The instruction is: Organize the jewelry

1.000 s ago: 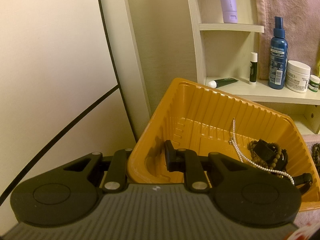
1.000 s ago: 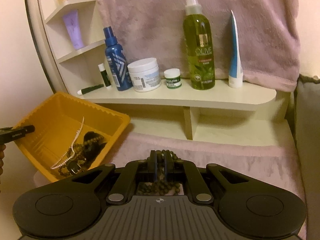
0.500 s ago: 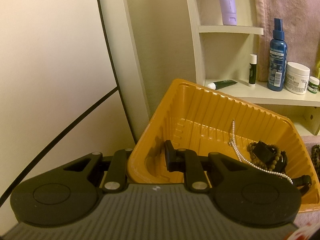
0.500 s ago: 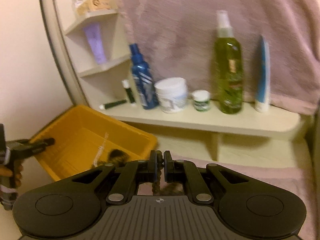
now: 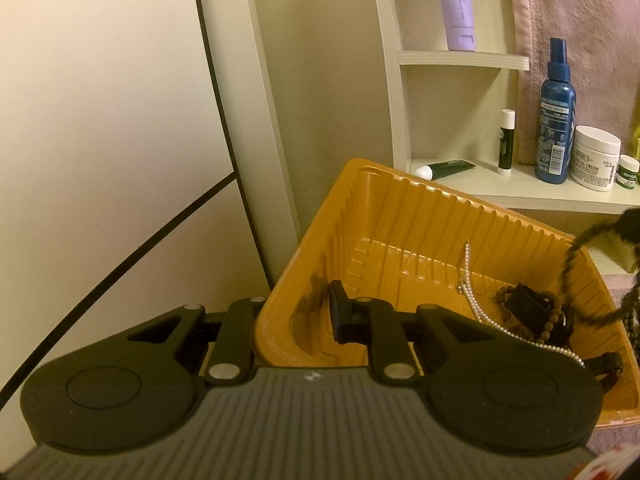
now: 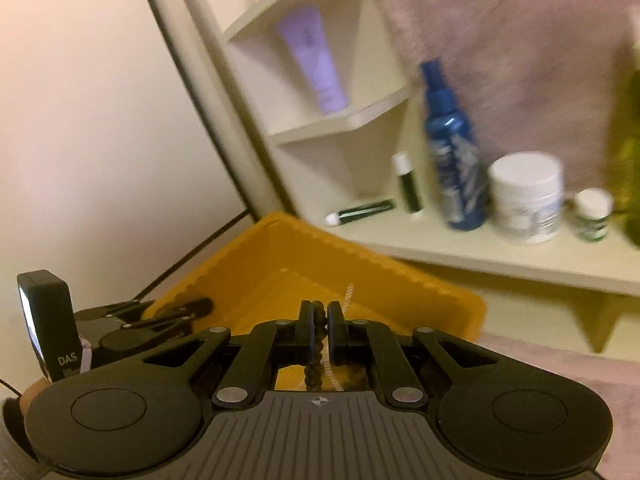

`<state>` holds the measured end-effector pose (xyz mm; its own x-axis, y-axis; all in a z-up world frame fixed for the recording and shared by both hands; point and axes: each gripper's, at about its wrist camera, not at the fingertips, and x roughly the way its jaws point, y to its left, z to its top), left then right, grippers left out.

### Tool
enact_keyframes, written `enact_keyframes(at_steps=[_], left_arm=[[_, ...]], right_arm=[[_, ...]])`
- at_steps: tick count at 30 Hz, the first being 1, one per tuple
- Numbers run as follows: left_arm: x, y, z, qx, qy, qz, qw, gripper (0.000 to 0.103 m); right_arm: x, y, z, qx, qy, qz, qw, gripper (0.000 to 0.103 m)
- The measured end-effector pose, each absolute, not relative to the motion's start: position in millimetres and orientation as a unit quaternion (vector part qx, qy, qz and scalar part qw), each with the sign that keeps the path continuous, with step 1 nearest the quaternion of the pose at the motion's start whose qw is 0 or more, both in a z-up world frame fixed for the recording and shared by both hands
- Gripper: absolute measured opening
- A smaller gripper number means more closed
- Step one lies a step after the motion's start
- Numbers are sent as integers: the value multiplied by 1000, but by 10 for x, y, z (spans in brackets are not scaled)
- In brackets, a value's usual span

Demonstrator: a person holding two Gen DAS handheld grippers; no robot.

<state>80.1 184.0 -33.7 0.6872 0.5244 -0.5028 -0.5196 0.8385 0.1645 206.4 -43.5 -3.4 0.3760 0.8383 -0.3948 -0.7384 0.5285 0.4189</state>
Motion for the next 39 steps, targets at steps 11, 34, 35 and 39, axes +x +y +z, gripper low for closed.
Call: enact_keyframes(at_steps=[11, 34, 35, 39], left_arm=[[801, 1841, -337, 4, 275, 284, 918, 17], [806, 1843, -347, 3, 277, 285, 918, 17], [806, 1843, -347, 3, 276, 285, 918, 17], [811, 1842, -352, 6, 277, 285, 918, 17]], right_arm=[[2102, -33, -298, 80, 336, 487, 802, 7], [2201, -1670, -515, 129, 333, 301, 884, 43], [2169, -1746, -546, 126, 336, 293, 886, 43], [2129, -1923, -673, 106, 353, 270, 889, 42]])
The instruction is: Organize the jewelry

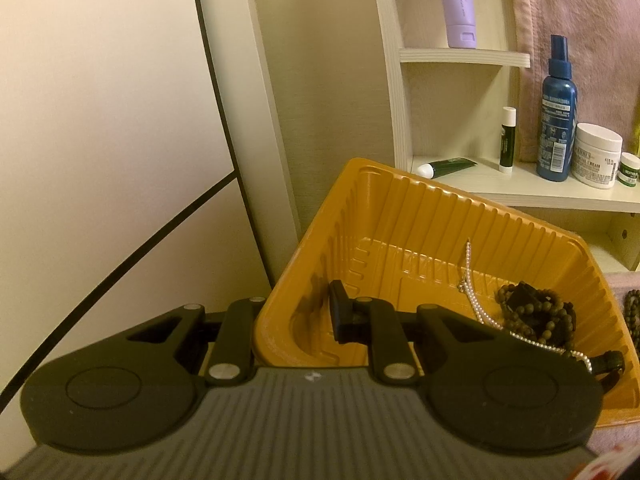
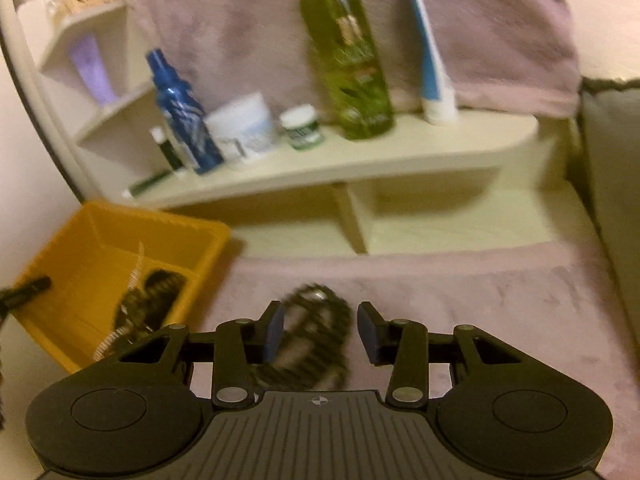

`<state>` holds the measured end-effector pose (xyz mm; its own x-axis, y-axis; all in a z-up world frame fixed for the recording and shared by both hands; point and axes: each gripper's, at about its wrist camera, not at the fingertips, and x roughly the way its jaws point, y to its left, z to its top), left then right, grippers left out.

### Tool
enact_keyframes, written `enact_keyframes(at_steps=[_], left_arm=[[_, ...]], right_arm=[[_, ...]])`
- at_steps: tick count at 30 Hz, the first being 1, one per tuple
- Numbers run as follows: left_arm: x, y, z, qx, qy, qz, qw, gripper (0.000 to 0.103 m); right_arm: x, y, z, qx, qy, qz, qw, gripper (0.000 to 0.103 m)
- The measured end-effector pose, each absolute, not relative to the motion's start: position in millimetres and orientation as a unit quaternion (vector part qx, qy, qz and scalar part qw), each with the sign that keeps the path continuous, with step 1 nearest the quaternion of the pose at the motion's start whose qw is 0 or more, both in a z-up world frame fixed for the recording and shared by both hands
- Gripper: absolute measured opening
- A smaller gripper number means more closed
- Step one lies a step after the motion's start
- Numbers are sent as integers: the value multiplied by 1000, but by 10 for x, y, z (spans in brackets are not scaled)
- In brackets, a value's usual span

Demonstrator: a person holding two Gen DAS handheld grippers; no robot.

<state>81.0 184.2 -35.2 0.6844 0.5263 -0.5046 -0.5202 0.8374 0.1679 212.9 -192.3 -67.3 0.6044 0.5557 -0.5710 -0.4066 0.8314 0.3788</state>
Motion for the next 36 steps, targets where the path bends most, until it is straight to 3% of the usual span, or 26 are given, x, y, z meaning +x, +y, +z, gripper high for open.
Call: enact_keyframes(at_steps=[7, 20, 36], left_arm=[[809, 1842, -351, 7, 277, 284, 918, 17], [810, 1849, -347, 5, 279, 284, 917, 18], [803, 1845, -348, 2, 279, 284, 917, 18]], right_arm=[[2277, -1831, -736, 86, 353, 272, 891, 28], [2805, -1385, -954, 57, 356, 278, 890, 28], [2516, -1069, -1075, -38, 327, 261, 907, 26]])
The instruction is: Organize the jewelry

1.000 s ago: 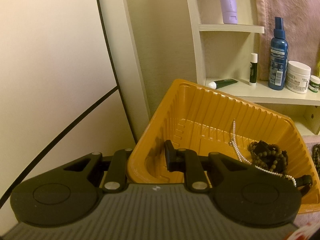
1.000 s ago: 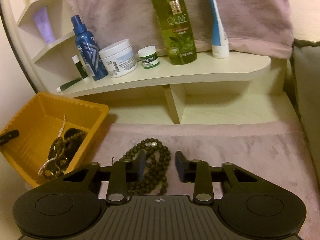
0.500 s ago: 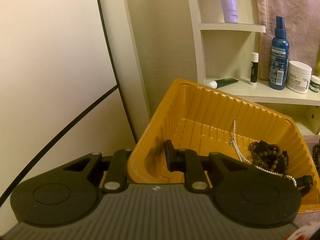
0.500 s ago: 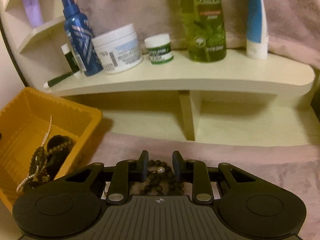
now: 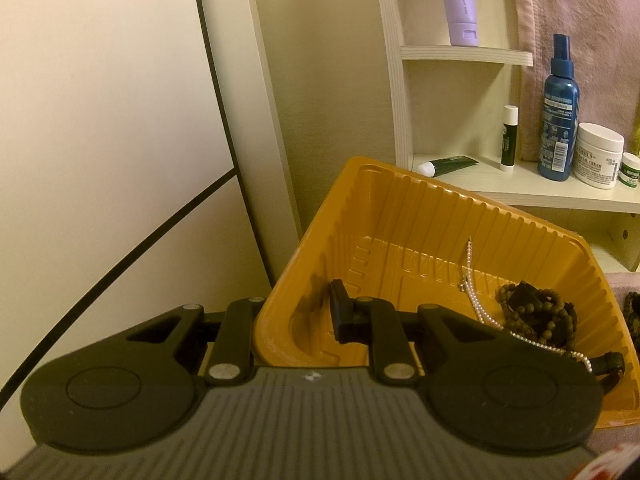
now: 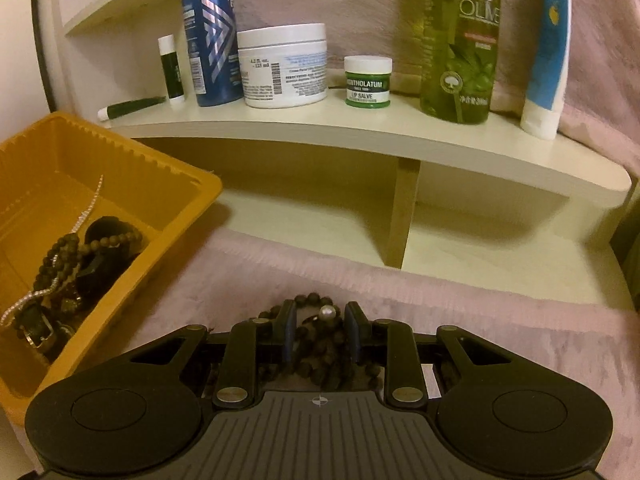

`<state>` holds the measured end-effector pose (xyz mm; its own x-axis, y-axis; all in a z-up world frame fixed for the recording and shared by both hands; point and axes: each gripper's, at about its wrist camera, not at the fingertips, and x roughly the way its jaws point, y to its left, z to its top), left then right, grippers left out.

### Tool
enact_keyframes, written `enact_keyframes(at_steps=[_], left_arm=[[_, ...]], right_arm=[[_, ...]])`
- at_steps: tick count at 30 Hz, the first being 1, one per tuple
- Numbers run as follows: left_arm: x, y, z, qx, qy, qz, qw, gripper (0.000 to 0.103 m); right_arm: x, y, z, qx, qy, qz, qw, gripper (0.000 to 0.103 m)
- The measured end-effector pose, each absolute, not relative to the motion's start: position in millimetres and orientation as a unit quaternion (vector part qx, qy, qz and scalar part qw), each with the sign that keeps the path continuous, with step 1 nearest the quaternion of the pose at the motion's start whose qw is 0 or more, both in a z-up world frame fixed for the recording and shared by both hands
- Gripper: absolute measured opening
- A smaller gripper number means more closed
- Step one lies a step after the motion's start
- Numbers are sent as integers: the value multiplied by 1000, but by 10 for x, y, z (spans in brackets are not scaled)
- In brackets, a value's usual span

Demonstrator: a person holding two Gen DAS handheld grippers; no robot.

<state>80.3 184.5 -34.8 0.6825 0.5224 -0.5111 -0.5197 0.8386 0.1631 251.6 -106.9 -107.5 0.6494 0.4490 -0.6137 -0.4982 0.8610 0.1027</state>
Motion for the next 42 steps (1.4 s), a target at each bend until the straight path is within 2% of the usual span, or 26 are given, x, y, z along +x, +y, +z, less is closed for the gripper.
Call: enact_keyframes(at_steps=[2, 8, 21, 37, 42], left_arm=[[801, 1845, -348, 4, 281, 283, 917, 18], [818, 1853, -345, 2, 281, 284, 917, 18], [826, 1857, -347, 3, 282, 282, 917, 18], [828, 1861, -353, 1, 282, 281, 917, 18], [827, 1871, -354, -1, 282, 280, 918, 18]], right_arm=[[2539, -1045, -1078, -45, 328, 264, 906, 19], [2465, -973, -1066, -87, 309, 272, 907, 10], [2506, -876, -1039, -128, 303, 290, 899, 8], [2691, -1839, -746, 209, 333, 298, 870, 8], [2675, -1916, -629, 245, 335, 313, 854, 8]])
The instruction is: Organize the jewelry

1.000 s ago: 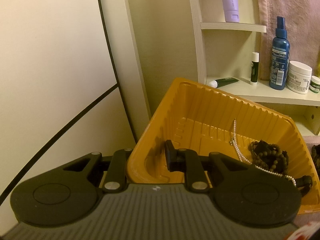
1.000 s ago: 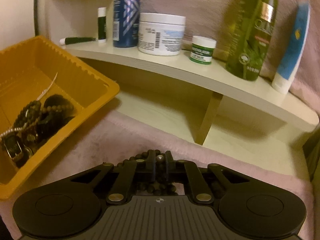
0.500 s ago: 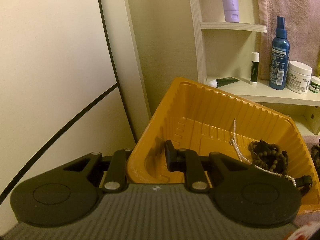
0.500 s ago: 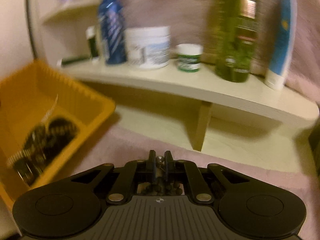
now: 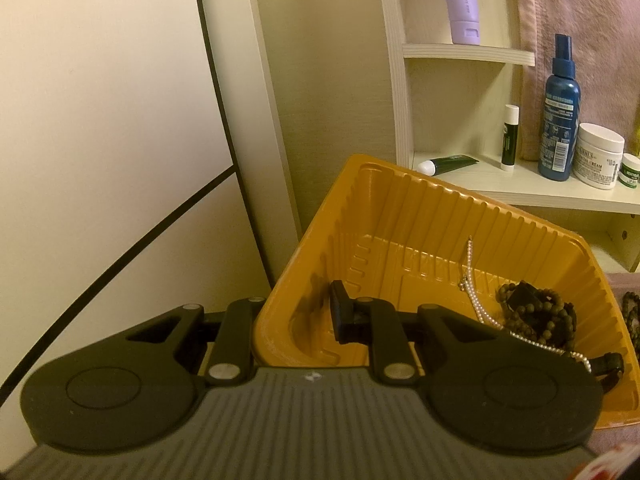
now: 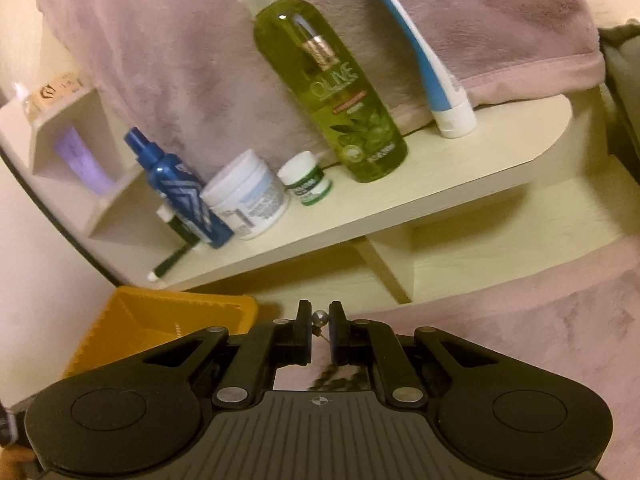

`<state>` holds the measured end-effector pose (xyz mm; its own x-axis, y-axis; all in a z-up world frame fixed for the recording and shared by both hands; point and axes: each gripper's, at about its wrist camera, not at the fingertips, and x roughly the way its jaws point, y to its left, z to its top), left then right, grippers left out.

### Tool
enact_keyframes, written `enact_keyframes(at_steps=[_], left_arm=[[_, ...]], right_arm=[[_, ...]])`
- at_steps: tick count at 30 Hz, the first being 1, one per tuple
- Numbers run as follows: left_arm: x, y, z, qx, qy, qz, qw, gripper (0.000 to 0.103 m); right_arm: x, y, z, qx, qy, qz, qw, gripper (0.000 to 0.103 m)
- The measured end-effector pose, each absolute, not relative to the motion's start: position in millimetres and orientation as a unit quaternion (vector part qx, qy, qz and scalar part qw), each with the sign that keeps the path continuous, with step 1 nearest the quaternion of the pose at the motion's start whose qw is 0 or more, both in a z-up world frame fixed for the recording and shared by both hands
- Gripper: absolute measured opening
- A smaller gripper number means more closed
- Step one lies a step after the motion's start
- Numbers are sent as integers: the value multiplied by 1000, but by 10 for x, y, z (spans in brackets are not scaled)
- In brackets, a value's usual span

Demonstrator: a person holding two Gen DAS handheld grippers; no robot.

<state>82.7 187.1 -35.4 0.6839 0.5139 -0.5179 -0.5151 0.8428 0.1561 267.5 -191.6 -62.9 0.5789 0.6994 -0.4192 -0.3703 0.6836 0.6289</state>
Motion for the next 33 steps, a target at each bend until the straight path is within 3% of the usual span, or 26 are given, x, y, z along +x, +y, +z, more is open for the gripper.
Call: enact_keyframes(at_steps=[11, 20, 26, 33], left_arm=[[828, 1876, -357, -1, 282, 280, 918, 18], [827, 1900, -355, -6, 283, 278, 918, 18], [826, 1898, -356, -7, 283, 278, 918, 18], [836, 1899, -358, -7, 283, 279, 917, 18]], right_arm=[[2662, -1144, -487, 237, 349, 399, 814, 8], [2862, -494, -595, 159, 380, 397, 820, 8], [2881, -300, -673, 105, 385, 387, 831, 9], [2934, -377, -658, 132, 388, 380, 829, 12]])
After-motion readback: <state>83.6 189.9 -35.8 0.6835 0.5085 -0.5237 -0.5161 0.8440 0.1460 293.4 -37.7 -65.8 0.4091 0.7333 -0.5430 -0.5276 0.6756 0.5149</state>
